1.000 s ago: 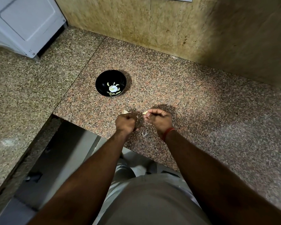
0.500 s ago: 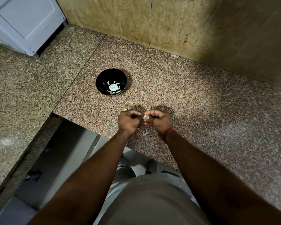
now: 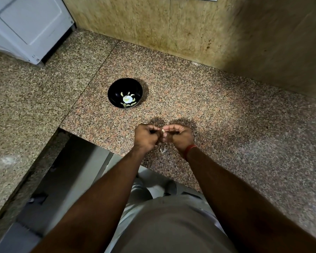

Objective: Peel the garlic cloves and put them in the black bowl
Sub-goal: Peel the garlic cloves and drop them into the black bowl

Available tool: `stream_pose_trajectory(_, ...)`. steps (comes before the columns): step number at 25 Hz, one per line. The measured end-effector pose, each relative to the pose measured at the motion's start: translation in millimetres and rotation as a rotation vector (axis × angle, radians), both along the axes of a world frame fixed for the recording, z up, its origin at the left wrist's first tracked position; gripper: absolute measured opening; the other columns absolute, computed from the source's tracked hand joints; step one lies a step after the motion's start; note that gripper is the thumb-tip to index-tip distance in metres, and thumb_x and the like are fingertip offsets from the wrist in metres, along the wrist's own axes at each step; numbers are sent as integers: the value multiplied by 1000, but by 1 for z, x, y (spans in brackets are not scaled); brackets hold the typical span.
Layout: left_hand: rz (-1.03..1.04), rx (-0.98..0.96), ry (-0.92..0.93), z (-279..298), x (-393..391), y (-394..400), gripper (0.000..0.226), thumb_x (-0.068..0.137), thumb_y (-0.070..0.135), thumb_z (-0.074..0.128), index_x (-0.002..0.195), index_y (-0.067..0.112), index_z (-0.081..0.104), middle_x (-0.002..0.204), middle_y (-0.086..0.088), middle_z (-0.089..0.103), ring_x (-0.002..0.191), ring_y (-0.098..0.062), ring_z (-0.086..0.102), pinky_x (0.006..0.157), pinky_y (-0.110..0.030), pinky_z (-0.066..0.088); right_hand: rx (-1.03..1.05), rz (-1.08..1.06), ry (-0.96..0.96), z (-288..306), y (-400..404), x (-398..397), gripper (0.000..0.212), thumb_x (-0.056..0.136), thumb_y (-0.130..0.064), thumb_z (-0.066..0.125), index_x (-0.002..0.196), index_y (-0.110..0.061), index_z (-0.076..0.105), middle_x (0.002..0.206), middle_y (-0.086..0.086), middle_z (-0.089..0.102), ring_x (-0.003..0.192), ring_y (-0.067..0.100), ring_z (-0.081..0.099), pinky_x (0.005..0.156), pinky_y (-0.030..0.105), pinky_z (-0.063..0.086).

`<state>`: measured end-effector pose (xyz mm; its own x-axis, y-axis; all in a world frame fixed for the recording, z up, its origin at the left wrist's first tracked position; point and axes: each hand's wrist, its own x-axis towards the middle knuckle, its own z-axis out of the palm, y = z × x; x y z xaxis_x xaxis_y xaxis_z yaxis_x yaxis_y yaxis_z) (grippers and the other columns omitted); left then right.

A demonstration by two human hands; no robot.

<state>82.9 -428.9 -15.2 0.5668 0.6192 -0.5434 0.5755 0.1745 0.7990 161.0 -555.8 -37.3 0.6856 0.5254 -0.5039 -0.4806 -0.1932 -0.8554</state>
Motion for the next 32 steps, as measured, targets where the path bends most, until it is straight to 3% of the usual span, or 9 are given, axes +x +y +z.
stream_pose_trajectory(4,-29,-37,-7,0,-1,1,4,89,3,75,90,-1,73,85,-17,76,69,-33,75,62,-45,63,-32,19,-76,1,-3,0,21,83,13,70,99,-1,75,95,12,77,81,21,71,79,44,64)
stream_pose_trajectory(9,-30,-49,10,-1,1,3,2,90,0,71,89,-1,71,89,-19,74,65,-27,74,55,-36,61,-58,31,-115,0,-3,0,21,86,10,69,102,-2,76,98,8,78,84,21,72,78,39,64)
stream_pose_trajectory(18,-5,-93,-6,0,6,9,3,82,-11,70,85,-10,70,87,-24,73,60,-30,73,53,-38,62,-53,32,-106,-1,-3,4,20,87,11,69,101,-1,77,100,8,78,87,24,72,79,43,64)
stream_pose_trajectory(25,1,-112,-32,-4,5,9,5,87,-7,71,82,-7,70,81,-21,74,61,-29,73,51,-36,62,-93,47,-137,-3,-2,6,24,88,10,68,96,-10,79,97,5,79,88,30,72,79,48,64)
stream_pose_trajectory(32,-5,-112,-54,-5,7,9,5,87,-2,75,84,-5,71,84,-24,75,61,-27,73,53,-38,63,-78,36,-130,4,-1,11,23,88,12,67,100,-5,79,99,5,78,95,29,73,79,39,64)
